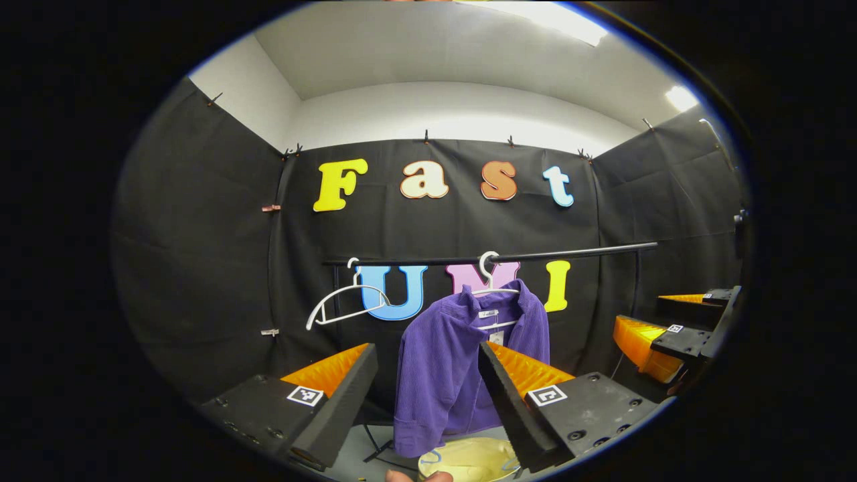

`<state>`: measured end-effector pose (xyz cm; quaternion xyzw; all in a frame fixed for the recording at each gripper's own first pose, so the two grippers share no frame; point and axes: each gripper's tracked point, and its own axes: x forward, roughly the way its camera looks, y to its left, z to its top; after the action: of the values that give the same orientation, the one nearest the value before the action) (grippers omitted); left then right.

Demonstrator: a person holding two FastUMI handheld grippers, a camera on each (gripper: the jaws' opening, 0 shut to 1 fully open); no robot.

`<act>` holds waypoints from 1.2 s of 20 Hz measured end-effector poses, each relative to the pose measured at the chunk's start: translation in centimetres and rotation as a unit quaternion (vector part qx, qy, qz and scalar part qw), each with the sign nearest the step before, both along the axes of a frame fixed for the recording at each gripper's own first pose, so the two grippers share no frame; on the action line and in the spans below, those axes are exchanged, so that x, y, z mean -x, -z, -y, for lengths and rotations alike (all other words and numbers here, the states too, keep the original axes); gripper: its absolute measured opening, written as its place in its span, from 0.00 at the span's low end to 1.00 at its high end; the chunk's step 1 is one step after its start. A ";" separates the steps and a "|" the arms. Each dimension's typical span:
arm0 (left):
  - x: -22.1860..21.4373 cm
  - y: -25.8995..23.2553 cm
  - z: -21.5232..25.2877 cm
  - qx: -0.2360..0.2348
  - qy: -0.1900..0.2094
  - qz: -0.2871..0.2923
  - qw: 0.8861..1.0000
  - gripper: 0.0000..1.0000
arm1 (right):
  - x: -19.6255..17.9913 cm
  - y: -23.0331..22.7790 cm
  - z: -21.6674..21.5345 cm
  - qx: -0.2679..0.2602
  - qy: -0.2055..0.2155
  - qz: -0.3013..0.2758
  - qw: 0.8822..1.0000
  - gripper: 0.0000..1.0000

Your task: Grasp the clothes on the hanger with both hands and then place them into the laundry hamper below.

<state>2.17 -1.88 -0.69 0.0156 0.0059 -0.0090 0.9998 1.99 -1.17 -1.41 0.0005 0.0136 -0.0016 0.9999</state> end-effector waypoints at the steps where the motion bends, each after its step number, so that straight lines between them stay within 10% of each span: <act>1: -0.5 0.1 0.2 -0.002 0.000 0.000 1.000 0.95 | -0.5 0.0 0.0 0.000 -0.002 0.000 1.000 0.97; 24: -20.4 8.5 9.6 -0.016 -0.021 -0.026 0.999 0.94 | -23.2 9.1 -0.5 -0.015 -0.113 -0.003 0.993 0.97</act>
<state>22.56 -11.48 -9.17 0.0314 0.0324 0.0119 0.9989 25.19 -0.65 -10.55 0.0143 0.0163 0.1117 0.9935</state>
